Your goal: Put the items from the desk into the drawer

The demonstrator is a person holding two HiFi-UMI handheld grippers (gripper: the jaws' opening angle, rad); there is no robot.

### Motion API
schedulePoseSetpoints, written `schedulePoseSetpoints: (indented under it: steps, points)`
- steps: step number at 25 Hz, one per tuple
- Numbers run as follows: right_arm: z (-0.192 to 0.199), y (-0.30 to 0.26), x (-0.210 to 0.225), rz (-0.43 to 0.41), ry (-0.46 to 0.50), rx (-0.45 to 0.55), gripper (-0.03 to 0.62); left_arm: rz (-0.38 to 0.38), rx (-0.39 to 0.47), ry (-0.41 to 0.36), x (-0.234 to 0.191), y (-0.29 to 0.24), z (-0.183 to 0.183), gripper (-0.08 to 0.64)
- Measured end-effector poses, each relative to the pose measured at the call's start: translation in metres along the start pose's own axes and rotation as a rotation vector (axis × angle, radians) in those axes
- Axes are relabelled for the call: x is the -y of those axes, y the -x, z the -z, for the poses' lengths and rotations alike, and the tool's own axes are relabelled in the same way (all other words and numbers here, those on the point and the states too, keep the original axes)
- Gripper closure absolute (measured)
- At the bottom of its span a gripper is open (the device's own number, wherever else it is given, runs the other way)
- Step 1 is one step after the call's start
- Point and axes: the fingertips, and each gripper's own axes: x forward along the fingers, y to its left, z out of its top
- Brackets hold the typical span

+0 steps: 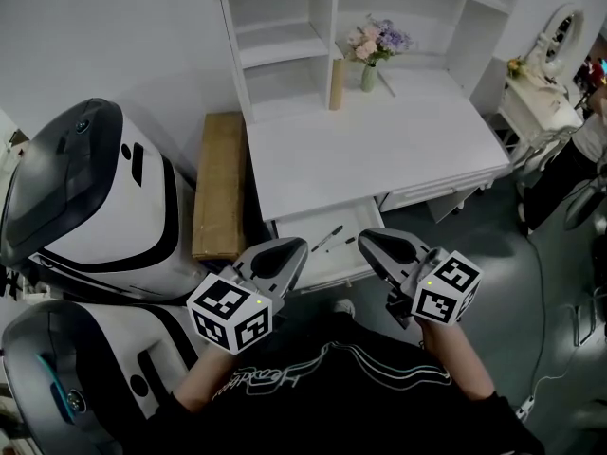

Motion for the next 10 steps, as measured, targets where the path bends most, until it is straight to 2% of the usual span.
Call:
schedulePoseSetpoints:
  steps: [10]
  points:
    - [0.0095,0.0051,-0.0015,0.005,-0.01,-0.002,0.548,-0.005,-0.013,-0.007,0.0036,-0.0003,0.0069,0.529]
